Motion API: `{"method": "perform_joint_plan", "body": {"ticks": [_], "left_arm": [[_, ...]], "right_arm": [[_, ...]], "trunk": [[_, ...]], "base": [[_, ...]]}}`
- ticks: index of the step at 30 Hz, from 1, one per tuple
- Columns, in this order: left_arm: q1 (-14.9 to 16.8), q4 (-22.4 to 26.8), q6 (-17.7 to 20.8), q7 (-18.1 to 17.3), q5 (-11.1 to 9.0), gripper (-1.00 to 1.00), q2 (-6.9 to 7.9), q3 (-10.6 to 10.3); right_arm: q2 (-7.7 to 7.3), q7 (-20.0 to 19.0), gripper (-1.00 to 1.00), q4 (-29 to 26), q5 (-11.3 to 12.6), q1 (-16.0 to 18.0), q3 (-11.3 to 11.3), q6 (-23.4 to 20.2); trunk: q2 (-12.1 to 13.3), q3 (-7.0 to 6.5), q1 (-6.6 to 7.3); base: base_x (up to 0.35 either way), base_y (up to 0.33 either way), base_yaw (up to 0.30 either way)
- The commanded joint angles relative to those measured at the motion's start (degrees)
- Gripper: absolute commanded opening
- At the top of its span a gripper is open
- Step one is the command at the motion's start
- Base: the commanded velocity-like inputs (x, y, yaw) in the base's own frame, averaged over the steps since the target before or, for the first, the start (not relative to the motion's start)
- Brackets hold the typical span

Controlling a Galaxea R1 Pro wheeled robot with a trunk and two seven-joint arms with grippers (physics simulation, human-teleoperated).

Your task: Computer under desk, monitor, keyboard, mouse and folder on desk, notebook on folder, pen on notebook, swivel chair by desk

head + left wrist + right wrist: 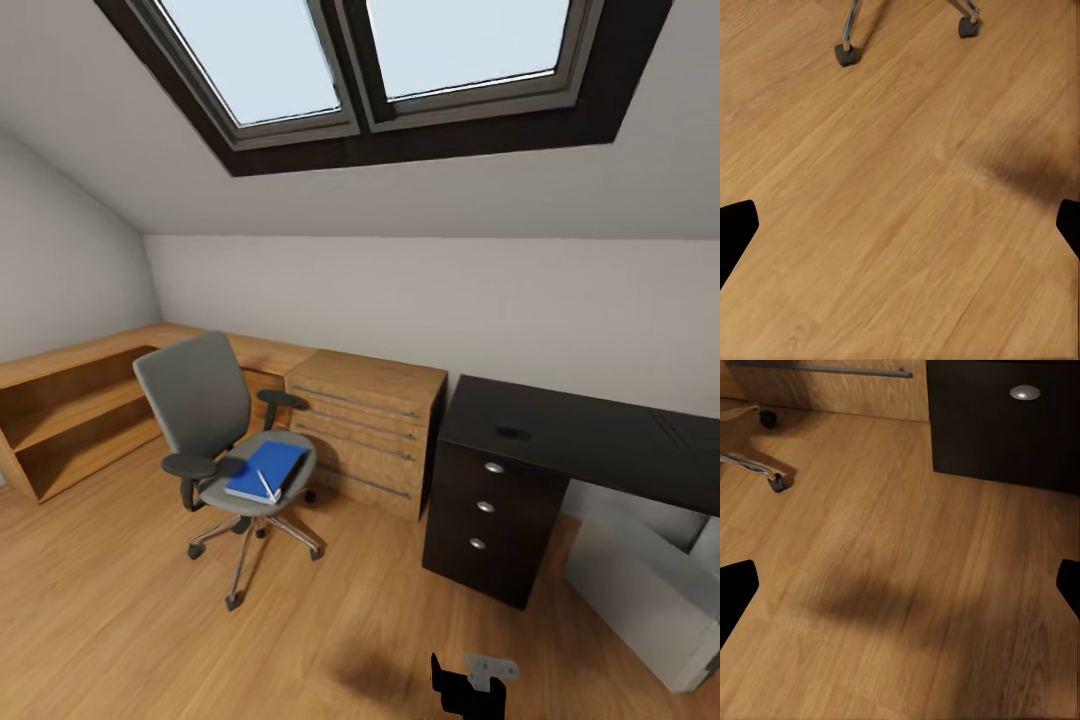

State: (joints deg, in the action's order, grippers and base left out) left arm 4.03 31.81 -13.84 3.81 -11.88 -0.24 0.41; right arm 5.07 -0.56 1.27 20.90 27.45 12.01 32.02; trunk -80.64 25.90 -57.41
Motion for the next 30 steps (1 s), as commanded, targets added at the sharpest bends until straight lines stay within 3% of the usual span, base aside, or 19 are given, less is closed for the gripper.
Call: {"method": "perform_joint_plan", "body": {"ticks": [1,30], "left_arm": [[0.02,0.01,-0.15,0.08,-0.16,1.0,-0.02,0.05],[0.02,0.0,-0.4,0.06,-0.09,1.0,-0.02,0.12]], "right_arm": [[0.03,-0.06,1.0,0.14,0.55,0.09,0.47,0.23],[0.08,-0.06,1.0,0.14,0.53,0.08,0.47,0.23]], "trunk": [[-0.03,0.06,0.0],[-0.03,0.29,0.0]], "base": [[0.0,0.0,-0.243],[0.001,0.0,-0.264]]}}
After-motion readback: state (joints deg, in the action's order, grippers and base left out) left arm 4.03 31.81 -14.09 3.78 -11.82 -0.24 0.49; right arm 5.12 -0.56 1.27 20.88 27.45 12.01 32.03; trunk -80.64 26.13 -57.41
